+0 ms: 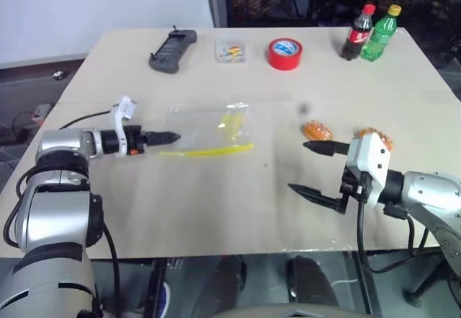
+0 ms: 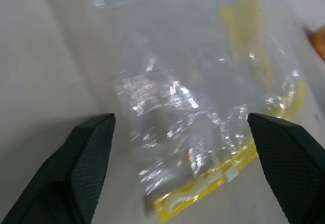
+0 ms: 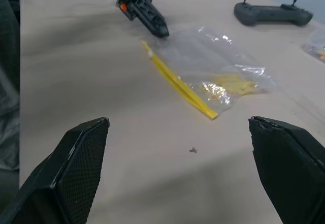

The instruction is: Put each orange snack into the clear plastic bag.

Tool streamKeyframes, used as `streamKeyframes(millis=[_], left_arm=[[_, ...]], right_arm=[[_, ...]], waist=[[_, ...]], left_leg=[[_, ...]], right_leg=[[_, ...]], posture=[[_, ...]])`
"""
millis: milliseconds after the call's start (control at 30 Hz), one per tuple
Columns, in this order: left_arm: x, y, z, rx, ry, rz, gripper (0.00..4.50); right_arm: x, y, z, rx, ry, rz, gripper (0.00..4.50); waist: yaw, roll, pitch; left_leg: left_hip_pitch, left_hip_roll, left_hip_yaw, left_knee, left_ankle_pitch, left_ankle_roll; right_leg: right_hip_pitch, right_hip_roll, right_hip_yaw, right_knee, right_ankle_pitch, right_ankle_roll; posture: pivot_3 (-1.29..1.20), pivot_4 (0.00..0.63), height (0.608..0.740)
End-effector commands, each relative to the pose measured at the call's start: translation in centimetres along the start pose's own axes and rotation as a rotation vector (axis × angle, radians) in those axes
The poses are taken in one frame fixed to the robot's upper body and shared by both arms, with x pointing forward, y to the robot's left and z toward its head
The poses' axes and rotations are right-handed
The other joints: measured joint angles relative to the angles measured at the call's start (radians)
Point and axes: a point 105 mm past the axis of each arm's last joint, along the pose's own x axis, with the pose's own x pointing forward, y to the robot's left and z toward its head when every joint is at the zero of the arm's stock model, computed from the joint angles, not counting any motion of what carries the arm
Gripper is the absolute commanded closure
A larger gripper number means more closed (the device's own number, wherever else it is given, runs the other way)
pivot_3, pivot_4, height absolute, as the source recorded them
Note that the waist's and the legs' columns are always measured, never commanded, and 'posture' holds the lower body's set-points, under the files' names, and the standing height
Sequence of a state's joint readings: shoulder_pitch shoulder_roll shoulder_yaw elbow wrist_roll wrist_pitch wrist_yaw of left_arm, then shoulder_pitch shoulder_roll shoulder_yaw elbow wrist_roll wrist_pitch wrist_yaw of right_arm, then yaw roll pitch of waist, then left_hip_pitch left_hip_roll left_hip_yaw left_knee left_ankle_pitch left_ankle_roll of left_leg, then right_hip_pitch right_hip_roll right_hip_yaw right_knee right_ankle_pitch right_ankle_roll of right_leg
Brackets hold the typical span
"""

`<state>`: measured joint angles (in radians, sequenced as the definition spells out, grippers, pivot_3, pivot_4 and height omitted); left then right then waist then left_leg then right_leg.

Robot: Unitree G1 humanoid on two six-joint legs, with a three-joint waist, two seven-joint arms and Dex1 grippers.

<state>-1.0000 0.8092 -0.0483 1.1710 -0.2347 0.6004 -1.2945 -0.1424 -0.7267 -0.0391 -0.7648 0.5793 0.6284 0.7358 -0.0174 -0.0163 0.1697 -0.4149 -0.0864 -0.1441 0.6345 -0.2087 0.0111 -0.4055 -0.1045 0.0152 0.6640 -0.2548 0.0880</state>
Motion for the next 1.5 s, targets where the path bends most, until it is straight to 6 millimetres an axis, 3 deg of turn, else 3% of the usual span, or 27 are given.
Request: streamKeyframes(millis=[33, 133, 233, 367, 433, 667, 867, 933, 1133, 1233, 1367, 1500], left_arm=[[1.4, -0.1, -2.7, -0.062, 0.067, -0.053, 0.07], [1.6, -2.5, -2.1, -0.175, 0.022, -0.261, 0.07], [0.9, -3.4, -1.5, -0.232, -0.011, -0.351, 0.07], [0.2, -3.0, -2.5, -0.285, 0.009, -0.337, 0.07], [0.6, -2.6, -3.9, -0.281, 0.068, -0.3, 0.07], [2.6, -3.5, -4.8, -0.37, 0.041, -0.286, 0.07], [1.4, -2.3, -5.2, -0.297, -0.003, -0.171, 0.07], [2.0, -2.7, -5.2, -0.287, -0.005, -0.165, 0.07], [4.6, -7.9, -4.5, -0.536, -0.003, -0.405, 0.07], [5.9, -8.3, -4.9, -0.554, -0.023, -0.384, 0.07], [7.9, -8.0, -5.7, -0.402, -0.07, -0.233, 0.07], [8.7, -8.6, -5.2, -0.462, -0.134, -0.183, 0.07]], right_arm=[[0.2, 0.6, 1.4, -0.046, -0.042, -0.001, 0.0], [0.2, 0.6, 1.6, -0.052, -0.039, -0.015, 0.0], [0.1, 0.6, 1.8, -0.053, -0.038, -0.029, 0.0], [0.1, 0.5, 1.7, -0.051, -0.031, -0.052, 0.0], [0.2, 0.4, 1.6, -0.045, -0.033, -0.062, 0.0], [0.5, 0.4, 1.5, -0.049, -0.035, -0.066, 0.0], [0.6, 0.2, 1.5, -0.051, -0.038, -0.062, 0.0], [0.7, 0.2, 1.5, -0.05, -0.044, -0.063, 0.0], [1.1, 0.3, 1.4, -0.044, -0.057, -0.059, 0.0], [1.2, 0.4, 1.3, -0.044, -0.061, -0.058, 0.0], [1.4, 0.5, 1.3, -0.045, -0.065, -0.061, 0.0], [1.4, 0.5, 1.2, -0.048, -0.067, -0.07, 0.0]], waist=[[0.002, 0.0, -0.001], [0.003, 0.0, -0.001], [0.0, 0.0, -0.001], [-0.016, -0.001, -0.001], [-0.023, -0.001, -0.001], [-0.019, 0.0, -0.002], [-0.021, 0.001, -0.004], [-0.022, 0.001, -0.005], [-0.007, 0.003, -0.006], [-0.003, 0.003, -0.006], [0.005, 0.004, -0.006], [0.016, 0.004, -0.009]], left_leg=[[0.0, 0.0, 0.0, 0.0, 0.0, 0.0], [0.001, -0.001, 0.0, 0.001, 0.0, 0.0], [0.0, -0.001, 0.0, 0.003, 0.0, 0.001], [0.0, 0.0, -0.001, 0.003, 0.0, 0.001], [0.0, 0.0, -0.002, 0.003, 0.0, 0.001], [0.002, 0.0, -0.001, 0.003, 0.0, 0.001], [0.004, 0.001, 0.0, 0.004, 0.0, 0.001], [0.005, 0.001, 0.001, 0.003, 0.0, 0.0], [0.008, 0.001, 0.001, 0.004, 0.0, 0.0], [0.008, 0.0, 0.001, 0.005, 0.0, 0.0], [0.013, 0.001, 0.001, 0.003, 0.0, 0.0], [0.018, 0.002, 0.0, 0.001, 0.0, 0.0]], right_leg=[[0.0, 0.0, 0.0, 0.0, 0.0, 0.0], [0.001, 0.0, 0.0, 0.0, 0.0, 0.001], [0.002, 0.0, -0.002, 0.001, 0.0, 0.001], [0.001, 0.001, -0.002, 0.002, 0.0, 0.001], [0.001, 0.001, -0.001, 0.002, 0.0, 0.001], [0.001, 0.0, 0.0, 0.005, 0.0, 0.001], [0.001, 0.0, 0.002, 0.008, 0.0, 0.001], [0.001, 0.0, 0.003, 0.009, 0.0, 0.001], [0.005, 0.0, 0.003, 0.009, 0.0, 0.002], [0.006, 0.0, 0.003, 0.008, 0.0, 0.001], [0.01, -0.001, 0.004, 0.008, 0.0, 0.001], [0.015, -0.001, 0.003, 0.004, -0.002, 0.004]], posture=[[0.0, 0.15, 0.74], [0.0, 0.15, 0.74], [0.0, 0.15, 0.74], [0.0, 0.15, 0.74], [0.0, 0.15, 0.74], [0.0, 0.15, 0.74], [0.0, 0.15, 0.74], [0.0, 0.15, 0.74], [0.0, 0.15, 0.74], [0.0, 0.15, 0.74], [0.0, 0.15, 0.74], [0.0, 0.15, 0.74]])
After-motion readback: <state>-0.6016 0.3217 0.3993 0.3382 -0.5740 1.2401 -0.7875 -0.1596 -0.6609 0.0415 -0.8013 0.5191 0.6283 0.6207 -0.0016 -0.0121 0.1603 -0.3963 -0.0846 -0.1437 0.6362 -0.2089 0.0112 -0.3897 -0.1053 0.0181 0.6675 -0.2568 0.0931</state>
